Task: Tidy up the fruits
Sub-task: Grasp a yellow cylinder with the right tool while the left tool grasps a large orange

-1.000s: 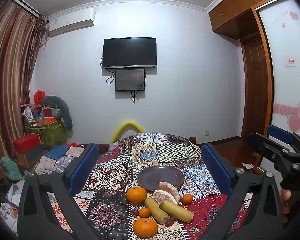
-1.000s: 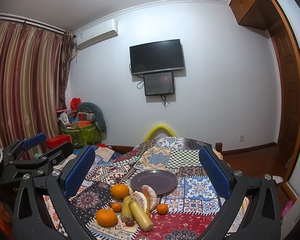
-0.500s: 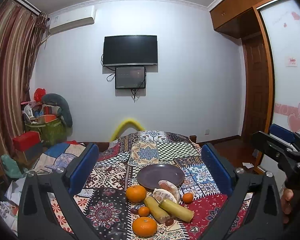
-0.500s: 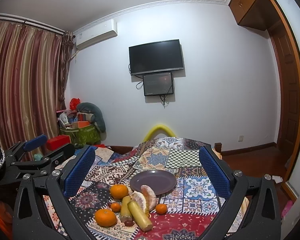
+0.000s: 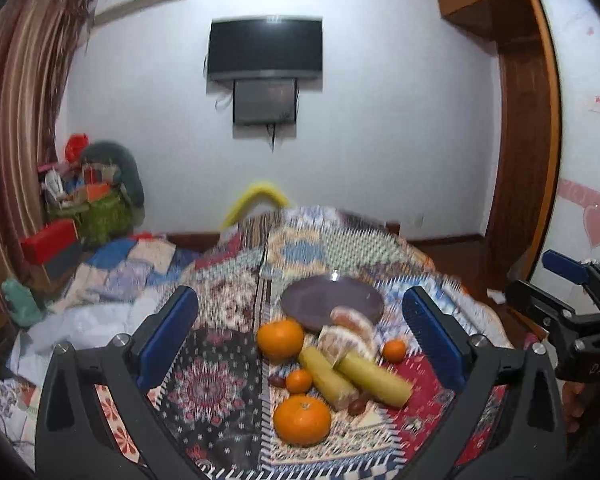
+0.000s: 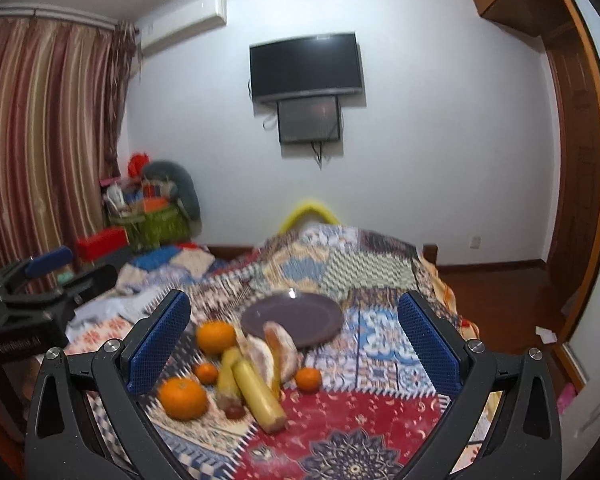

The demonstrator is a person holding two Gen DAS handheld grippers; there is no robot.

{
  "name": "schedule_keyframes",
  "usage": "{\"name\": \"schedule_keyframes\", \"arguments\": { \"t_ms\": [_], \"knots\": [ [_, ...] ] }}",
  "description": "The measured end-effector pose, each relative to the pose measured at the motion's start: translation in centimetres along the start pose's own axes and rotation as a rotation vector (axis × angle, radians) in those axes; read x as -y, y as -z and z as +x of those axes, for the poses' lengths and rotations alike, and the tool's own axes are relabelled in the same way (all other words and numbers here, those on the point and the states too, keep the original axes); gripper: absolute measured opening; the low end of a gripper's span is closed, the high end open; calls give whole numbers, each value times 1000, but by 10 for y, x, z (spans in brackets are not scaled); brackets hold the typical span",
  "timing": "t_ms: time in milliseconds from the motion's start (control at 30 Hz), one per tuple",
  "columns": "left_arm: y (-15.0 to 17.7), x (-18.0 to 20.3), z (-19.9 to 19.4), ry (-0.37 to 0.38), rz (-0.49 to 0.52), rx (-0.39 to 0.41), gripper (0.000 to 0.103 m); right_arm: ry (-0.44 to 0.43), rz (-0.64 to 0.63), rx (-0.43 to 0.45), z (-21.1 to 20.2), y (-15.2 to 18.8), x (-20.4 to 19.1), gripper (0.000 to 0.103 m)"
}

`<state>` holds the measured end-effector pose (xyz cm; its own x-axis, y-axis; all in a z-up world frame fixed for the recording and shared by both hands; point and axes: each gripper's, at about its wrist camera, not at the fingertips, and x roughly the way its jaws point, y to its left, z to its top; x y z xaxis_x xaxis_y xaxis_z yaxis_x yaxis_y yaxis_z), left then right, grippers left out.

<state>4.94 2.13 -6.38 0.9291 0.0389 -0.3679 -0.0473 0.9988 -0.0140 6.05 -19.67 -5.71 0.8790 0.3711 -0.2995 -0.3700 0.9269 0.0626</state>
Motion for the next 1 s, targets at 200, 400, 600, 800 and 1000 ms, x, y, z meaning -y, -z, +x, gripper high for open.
{"name": "schedule_keyframes", "arguments": {
  "t_ms": [200,400,600,800,1000],
  "knots": [
    [25,-14,42,-25,-10,-141,86,-28,-42,-111,28,23,2,103],
    [47,-14,70,-17,24,-232,81,-81,-23,-222,58,42,5,96],
    [68,-7,99,34,55,-360,73,-148,26,-335,92,60,8,83],
    [87,-8,120,76,31,-475,72,-209,27,-419,117,76,3,76],
    [105,-12,136,105,-33,-548,72,-245,9,-478,134,85,-1,69]
  ]
}}
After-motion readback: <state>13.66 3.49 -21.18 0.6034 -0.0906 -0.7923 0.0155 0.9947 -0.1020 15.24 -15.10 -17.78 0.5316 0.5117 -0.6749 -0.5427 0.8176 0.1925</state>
